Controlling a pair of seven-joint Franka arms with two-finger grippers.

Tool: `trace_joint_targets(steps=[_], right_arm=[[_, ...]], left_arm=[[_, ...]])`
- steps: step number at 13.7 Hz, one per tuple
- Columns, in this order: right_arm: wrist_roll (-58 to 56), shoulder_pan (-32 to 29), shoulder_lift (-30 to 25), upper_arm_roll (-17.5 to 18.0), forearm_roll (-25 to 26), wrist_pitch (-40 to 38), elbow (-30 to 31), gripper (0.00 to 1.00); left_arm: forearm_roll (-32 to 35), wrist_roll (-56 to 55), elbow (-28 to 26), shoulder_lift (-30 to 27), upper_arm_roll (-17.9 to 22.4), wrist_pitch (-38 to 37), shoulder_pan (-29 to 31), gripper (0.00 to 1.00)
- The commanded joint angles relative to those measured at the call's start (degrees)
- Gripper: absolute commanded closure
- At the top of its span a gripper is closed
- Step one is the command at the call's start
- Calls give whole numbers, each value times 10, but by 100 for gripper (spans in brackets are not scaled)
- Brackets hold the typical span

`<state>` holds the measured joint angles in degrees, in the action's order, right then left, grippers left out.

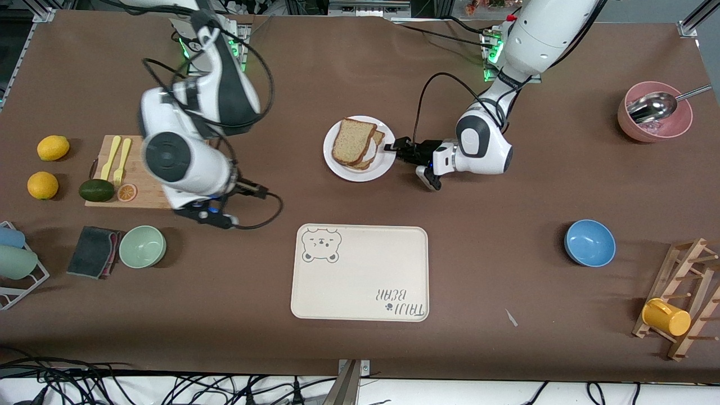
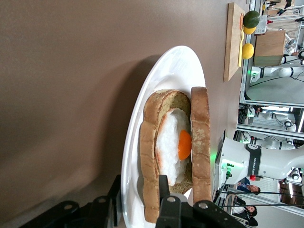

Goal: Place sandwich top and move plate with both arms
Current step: 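Open the right gripper and withdraw it to the cutting board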

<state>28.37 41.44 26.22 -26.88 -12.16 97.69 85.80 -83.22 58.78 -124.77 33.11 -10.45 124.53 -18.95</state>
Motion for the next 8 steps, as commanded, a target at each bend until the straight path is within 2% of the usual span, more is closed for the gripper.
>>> trace_joint_targets(steps=[1,3,6,8], right_arm=[[-82,6,-26,-57,5,-21,0,0],[-138,6,-37,-98,-1,-22,0,0],[-154,6,-58,-125,4,-42,0,0],[-179,6,-90,-127,5,-75,0,0]], left_arm=[[-26,23,7,9,3,5,-7,69],[-26,31,7,13,3,5,-7,74],[-27,34,9,17,3,6,-7,81],[-27,34,10,19,3,6,-7,92]])
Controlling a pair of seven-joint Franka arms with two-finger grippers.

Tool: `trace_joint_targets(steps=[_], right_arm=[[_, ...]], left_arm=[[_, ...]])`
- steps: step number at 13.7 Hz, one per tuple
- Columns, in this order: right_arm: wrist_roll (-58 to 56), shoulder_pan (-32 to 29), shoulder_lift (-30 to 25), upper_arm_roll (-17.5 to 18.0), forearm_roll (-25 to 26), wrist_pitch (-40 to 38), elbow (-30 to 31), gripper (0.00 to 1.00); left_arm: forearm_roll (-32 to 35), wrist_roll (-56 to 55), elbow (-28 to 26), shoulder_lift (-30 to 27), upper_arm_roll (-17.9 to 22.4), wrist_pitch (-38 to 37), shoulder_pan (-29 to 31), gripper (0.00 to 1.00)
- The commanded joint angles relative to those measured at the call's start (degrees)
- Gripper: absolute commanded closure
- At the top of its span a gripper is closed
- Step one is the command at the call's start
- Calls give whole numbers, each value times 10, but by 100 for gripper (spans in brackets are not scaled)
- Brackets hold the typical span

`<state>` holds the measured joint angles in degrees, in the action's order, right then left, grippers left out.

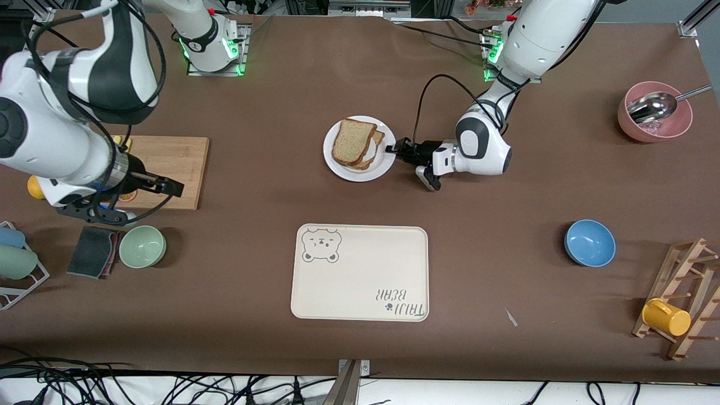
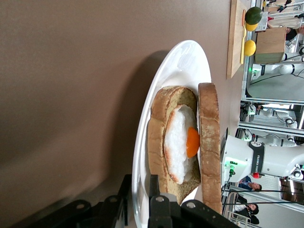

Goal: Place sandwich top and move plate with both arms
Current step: 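Open the right gripper and withdraw it to the cutting board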

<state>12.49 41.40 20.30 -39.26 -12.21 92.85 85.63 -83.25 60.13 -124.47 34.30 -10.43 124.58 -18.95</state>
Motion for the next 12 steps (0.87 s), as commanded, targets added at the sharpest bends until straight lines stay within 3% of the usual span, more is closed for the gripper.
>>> trace_joint_targets(steps=[1,3,12], right_arm=[[-26,6,-39,-9,6,-27,2,0],[-59,6,-45,-16,7,-27,2,0],[-72,10,-44,-20,8,-28,2,0]], left_arm=[[-27,21,8,8,3,6,-7,95],[-27,21,9,8,3,6,-7,99],[-24,-8,8,-6,3,2,2,100]])
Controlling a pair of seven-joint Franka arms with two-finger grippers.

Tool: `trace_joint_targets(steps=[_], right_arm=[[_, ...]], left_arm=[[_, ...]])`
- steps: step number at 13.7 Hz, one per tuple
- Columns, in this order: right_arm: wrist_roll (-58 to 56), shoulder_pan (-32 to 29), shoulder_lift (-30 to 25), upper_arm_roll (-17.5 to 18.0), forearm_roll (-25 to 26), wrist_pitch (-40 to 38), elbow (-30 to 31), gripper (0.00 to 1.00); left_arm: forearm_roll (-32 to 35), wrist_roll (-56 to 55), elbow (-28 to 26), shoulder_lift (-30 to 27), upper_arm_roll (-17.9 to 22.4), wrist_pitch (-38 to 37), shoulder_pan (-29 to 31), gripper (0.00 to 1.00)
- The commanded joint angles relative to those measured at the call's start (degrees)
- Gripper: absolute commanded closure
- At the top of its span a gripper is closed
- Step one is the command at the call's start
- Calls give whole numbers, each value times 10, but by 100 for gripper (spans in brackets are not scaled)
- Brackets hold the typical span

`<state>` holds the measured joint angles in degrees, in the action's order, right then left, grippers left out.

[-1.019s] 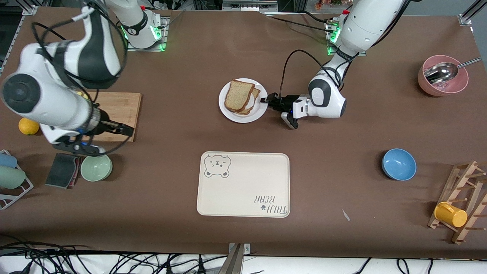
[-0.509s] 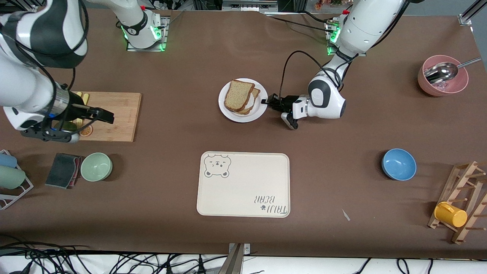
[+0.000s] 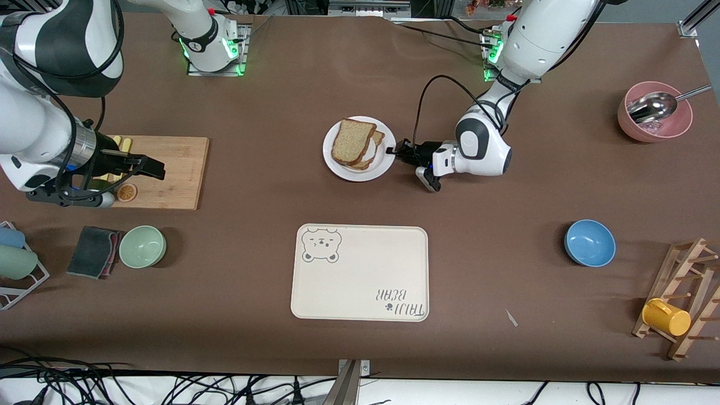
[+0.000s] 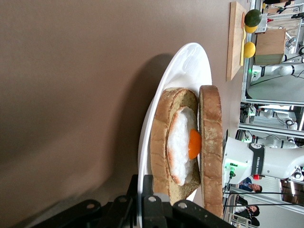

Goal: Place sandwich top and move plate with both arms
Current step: 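Open the right gripper and withdraw it to the cutting board, then slide the plate with the left gripper onto the bear tray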

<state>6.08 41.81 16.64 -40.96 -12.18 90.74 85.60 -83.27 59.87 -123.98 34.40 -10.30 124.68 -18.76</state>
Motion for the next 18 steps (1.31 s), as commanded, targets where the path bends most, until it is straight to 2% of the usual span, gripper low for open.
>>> trace_joint_targets(steps=[1,5,7,10,14,18], right_arm=[[-8,6,-7,-3,8,-7,3,0],[-9,4,-7,-4,8,-7,3,0],[-9,5,-7,-4,8,-7,3,0],[-9,4,-7,-4,8,-13,4,0],[-9,4,-8,-4,7,-14,4,0],[-9,4,-8,-4,8,-14,4,0]], left_arm=[[-23,-18,3,-11,2,-1,2,100],[-22,-43,4,-27,2,-19,16,100],[-17,-63,3,-49,2,-56,50,100],[-16,-89,5,-76,3,-67,68,100],[-15,-149,66,-74,5,-84,101,100],[29,-229,194,-3,7,-84,123,100]])
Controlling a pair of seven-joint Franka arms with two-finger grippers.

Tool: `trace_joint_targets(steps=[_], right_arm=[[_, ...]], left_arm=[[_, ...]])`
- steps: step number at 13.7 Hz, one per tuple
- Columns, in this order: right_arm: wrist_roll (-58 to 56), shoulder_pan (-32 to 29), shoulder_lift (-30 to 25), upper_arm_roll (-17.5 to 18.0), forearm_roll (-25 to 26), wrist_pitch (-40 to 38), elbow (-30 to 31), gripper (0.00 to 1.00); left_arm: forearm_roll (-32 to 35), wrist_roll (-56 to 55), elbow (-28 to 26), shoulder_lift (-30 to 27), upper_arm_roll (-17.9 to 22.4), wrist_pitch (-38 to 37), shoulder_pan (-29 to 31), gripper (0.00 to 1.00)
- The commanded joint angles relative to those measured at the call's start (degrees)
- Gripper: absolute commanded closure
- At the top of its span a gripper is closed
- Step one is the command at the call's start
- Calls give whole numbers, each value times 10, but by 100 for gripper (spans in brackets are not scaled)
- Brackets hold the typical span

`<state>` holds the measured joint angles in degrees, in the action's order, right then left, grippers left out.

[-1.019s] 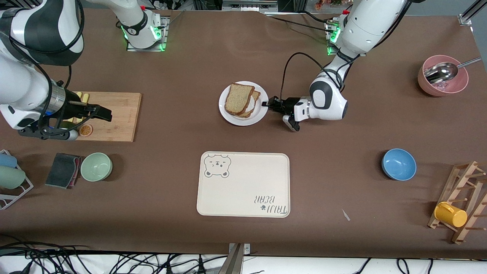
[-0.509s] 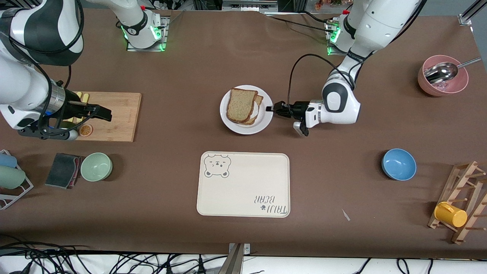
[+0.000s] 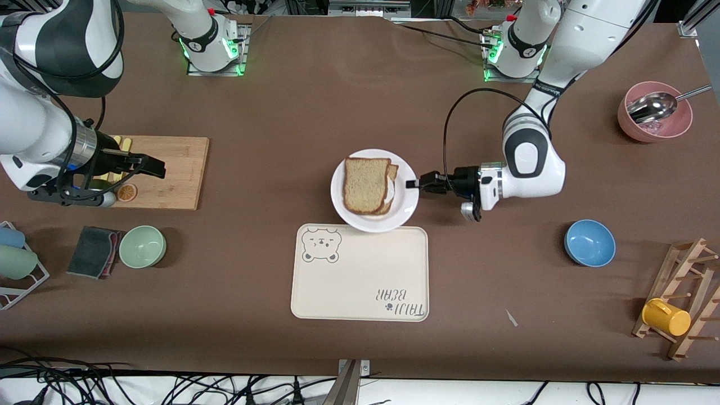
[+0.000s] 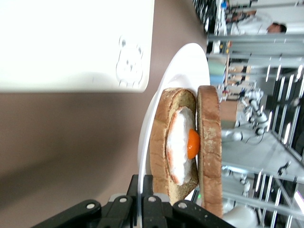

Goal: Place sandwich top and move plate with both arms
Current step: 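Slide the plate with the left gripper onto the bear tray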

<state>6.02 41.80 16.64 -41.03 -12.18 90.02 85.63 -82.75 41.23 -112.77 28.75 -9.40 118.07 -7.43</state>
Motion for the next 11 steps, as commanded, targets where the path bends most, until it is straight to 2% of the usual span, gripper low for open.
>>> trace_joint_targets(steps=[1,7,11], right_arm=[[-8,4,-8,-4,8,-7,3,0],[-8,4,-8,-4,7,-9,3,0],[-8,4,-8,-4,7,-9,3,0]], left_arm=[[29,-47,112,77,-2,-18,12,100],[36,-90,254,176,0,-18,14,100],[75,-134,346,248,1,-14,5,100]])
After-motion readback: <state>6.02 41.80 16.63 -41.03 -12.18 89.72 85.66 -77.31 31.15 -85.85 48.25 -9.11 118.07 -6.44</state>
